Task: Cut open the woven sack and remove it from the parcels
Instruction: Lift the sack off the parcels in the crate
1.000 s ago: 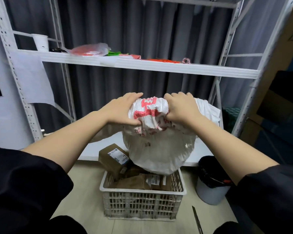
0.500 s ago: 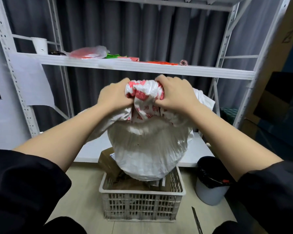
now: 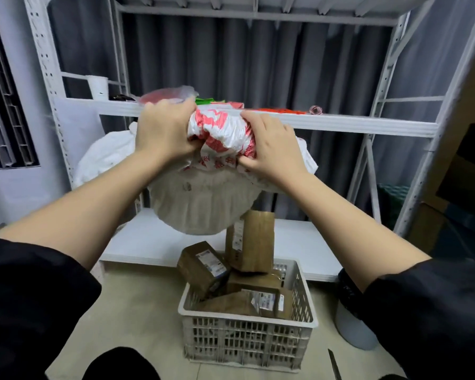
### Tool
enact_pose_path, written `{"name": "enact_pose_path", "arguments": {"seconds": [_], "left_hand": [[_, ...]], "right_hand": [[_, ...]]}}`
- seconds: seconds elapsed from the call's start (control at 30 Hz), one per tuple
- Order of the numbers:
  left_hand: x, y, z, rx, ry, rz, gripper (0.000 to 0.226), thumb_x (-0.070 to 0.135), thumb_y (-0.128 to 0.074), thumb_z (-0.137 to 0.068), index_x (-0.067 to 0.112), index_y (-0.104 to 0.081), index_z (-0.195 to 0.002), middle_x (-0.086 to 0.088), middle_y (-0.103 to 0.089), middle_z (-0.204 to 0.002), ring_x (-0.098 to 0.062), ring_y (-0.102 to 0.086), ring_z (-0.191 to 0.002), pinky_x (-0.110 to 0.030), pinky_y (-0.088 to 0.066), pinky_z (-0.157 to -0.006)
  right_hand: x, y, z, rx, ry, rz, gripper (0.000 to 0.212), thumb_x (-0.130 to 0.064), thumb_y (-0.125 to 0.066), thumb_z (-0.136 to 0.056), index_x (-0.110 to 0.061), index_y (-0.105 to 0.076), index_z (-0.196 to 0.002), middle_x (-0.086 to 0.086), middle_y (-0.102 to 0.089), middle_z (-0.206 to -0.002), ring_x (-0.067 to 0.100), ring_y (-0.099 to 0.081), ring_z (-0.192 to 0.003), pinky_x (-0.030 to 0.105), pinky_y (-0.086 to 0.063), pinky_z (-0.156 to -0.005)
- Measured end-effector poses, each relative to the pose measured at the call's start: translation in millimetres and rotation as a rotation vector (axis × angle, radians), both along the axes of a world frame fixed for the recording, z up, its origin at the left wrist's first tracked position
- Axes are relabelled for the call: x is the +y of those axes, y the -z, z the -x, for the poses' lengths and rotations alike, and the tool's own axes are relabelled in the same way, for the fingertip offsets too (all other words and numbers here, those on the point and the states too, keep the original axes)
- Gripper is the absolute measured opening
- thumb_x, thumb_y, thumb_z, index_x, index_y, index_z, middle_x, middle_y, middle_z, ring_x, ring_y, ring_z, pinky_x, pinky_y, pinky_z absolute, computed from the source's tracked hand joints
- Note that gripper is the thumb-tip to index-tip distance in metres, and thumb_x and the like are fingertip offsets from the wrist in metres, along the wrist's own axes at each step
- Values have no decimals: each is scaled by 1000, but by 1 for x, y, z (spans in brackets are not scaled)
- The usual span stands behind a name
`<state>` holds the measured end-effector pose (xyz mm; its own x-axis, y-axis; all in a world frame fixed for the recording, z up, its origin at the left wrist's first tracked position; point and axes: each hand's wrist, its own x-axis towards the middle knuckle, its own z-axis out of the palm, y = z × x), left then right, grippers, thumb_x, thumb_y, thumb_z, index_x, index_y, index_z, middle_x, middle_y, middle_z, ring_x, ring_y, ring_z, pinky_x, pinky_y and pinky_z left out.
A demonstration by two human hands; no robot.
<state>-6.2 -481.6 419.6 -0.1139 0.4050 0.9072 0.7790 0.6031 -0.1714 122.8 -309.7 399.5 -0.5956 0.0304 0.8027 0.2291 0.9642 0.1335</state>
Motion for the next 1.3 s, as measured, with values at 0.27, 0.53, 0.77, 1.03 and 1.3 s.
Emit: {"name": "enact_pose_path", "arguments": {"seconds": [0.27,0.53,0.77,1.03,1.3], "left_hand": [[-26,23,24,84,-144,186,42,46,-61,-69,7,-55,-84,-17,-61,-71,-36,-57,-67,-36,-32,-57],[-55,72,51,-145,-325,249,48,42,-72,-71,6,-53,-96,-17,-62,-81,-37,-58,-77,-38,-31,-60],[-97,112,91,-421,-530,190,46,46,-60,-85,9,-48,-109,-18,-65,-98,-38,-61,-90,-37,-41,-68],[-149,133,112,-1016,-552,-163,44,30,-54,-88,17,-40,-128,-19,-61,-119,-40,-59,-108,-42,-45,-86],[-183,161,164,-1613,167,-914,64,19,-69,-54,9,-63,-118,-16,-70,-111,-30,-70,-94,-50,-56,-86]], "right_hand": [[-8,30,22,-163,-127,104,87,-52,-63,-75,-23,-25,-148,1,-49,-132,23,-49,-117,41,-33,-97],[-28,77,58,-258,-109,252,89,-59,-61,-79,-24,-20,-149,-1,-36,-150,20,-37,-135,47,-29,-109],[-48,129,100,-269,-71,499,60,-46,-59,-85,-20,-39,-136,4,-44,-138,23,-50,-118,42,-47,-97],[-92,174,142,-815,-301,1092,52,-34,-57,-91,10,-53,-120,31,-57,-116,32,-54,-88,36,-43,-77],[-123,182,176,-995,-450,1503,71,-74,-38,-84,-28,-33,-138,5,-51,-132,25,-55,-113,35,-46,-87]]}}
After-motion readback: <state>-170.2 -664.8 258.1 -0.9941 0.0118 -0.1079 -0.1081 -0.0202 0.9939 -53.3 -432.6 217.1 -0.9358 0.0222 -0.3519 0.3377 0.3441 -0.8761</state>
